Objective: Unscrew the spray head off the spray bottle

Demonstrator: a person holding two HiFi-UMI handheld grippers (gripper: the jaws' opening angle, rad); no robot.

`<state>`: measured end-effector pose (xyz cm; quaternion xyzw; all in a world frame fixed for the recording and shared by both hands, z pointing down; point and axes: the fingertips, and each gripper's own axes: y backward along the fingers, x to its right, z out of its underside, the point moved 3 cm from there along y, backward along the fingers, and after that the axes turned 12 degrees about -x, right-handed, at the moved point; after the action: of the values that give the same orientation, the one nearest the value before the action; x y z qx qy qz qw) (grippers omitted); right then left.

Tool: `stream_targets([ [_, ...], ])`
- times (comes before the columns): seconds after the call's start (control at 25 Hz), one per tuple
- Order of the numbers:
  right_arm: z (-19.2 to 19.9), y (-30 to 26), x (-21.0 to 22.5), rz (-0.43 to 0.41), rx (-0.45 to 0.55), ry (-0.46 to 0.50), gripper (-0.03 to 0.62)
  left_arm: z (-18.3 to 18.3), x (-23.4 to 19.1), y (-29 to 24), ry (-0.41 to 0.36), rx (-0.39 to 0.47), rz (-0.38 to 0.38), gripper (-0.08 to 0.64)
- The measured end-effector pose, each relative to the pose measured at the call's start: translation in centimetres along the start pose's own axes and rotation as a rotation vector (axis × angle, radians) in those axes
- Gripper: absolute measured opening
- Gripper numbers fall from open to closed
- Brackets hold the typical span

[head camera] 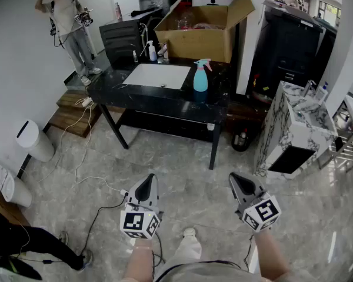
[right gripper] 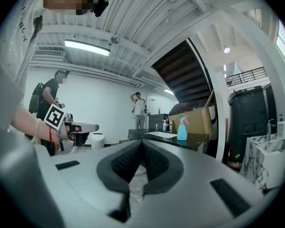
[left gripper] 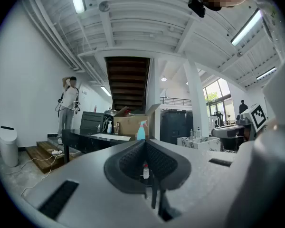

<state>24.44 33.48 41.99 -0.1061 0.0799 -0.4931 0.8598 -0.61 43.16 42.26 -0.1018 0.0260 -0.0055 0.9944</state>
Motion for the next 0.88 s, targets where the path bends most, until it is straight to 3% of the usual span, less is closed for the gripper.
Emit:
stream_targets([
  [0.88, -2.6, -14.1, 8.7, 0.087, -0.012, -0.012, 0.003, -2.4, -8.4, -15.8, -0.017, -0.023, 0.096, 0.005],
])
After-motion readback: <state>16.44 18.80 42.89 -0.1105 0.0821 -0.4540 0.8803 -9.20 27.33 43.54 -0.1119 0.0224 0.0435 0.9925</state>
